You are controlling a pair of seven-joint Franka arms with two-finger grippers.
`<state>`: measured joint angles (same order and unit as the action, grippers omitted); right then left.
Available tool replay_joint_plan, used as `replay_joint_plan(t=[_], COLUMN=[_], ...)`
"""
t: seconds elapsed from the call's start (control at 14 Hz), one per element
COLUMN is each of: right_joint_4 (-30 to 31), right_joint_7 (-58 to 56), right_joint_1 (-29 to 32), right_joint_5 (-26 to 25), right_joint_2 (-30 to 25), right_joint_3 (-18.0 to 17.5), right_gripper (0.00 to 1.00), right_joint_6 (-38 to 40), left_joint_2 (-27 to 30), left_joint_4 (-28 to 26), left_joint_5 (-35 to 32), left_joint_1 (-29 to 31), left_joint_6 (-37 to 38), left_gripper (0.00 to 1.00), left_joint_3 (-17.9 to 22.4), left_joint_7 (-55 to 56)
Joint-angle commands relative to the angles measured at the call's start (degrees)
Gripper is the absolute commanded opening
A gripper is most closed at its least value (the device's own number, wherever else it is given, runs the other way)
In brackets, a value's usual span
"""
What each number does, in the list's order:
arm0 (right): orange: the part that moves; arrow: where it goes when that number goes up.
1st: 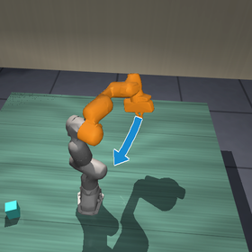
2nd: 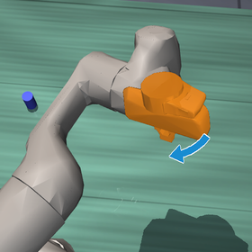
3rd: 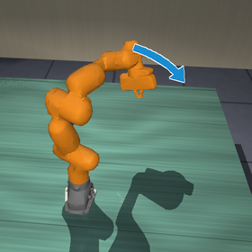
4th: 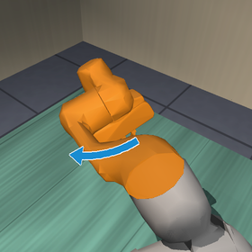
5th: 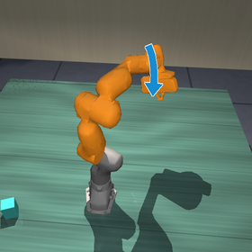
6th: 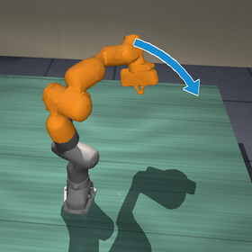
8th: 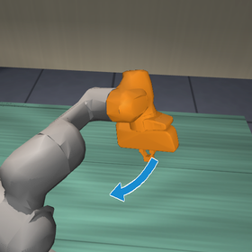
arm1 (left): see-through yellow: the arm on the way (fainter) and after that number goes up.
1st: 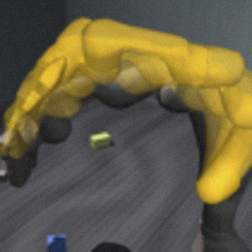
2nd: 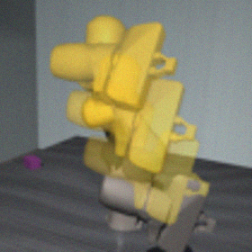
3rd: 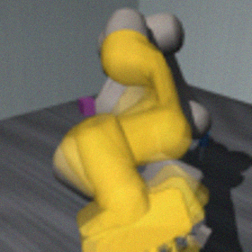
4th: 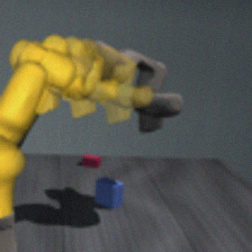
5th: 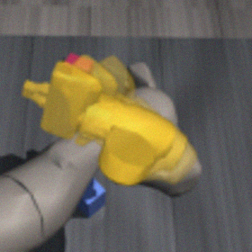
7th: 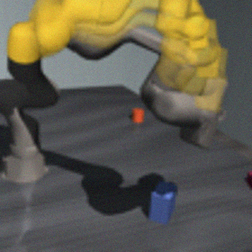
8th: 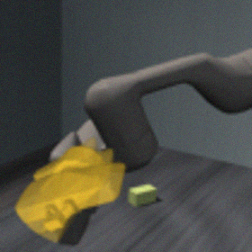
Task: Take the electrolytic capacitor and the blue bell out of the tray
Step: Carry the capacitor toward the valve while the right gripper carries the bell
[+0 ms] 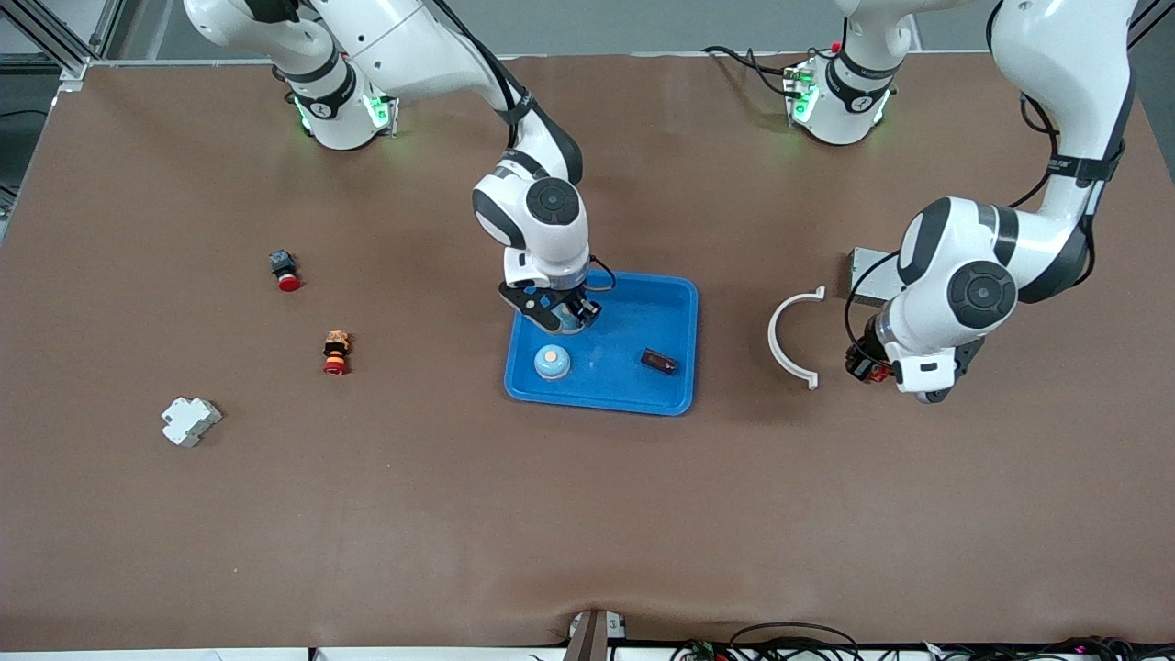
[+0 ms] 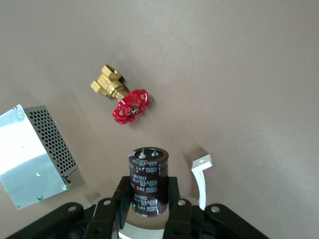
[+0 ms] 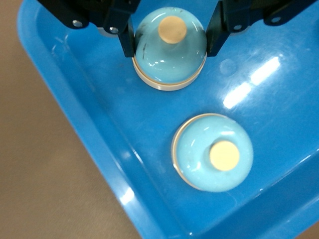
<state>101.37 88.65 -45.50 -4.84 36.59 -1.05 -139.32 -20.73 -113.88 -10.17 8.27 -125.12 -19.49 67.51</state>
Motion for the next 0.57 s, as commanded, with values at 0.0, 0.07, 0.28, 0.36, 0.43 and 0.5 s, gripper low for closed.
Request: replay_joint_plan(t=[0.0,0.07,0.28,0.36,0.43,0.5], right_joint_4=[-2.4,-2.93,-2.94,-2.76,-2.67,-2.59], right_joint_7=[-3.91,-6.27,-18.47,-23.47,-28.22,-32.27], right_joint_1=[1.72,3.29,8.04,10.58,12.69,14.72], right_joint_5=[-0.61,-0.26,3.33,3.87,4.14,4.23], right_joint_2=[-3.09,-4.93,-12.66,-14.95,-16.97,-18.64], right_joint_3=[-0.01,-0.36,-0.36,-0.36,-0.36,-0.27], right_gripper=[0.0,0.0,0.0,0.0,0.0,0.0], right_joint_6=[8.32,12.45,21.6,24.33,26.79,28.38], left_joint_2=[0.6,0.69,0.78,0.61,0.26,-0.01], left_joint_4=[-5.02,-6.34,-8.38,-8.73,-9.08,-10.13], left_joint_5=[-1.08,-1.08,-1.08,-1.08,-1.08,-1.08], left_joint_1=[2.09,2.18,2.27,2.53,2.8,2.8], left_joint_6=[-5.64,-7.05,-9.09,-9.18,-9.87,-11.18], left_gripper=[0.0,0.0,0.0,0.0,0.0,0.0], left_joint_3=[-0.2,-0.2,-0.2,-0.2,-0.2,-0.2], left_joint_7=[0.17,0.25,0.78,0.78,0.78,0.78])
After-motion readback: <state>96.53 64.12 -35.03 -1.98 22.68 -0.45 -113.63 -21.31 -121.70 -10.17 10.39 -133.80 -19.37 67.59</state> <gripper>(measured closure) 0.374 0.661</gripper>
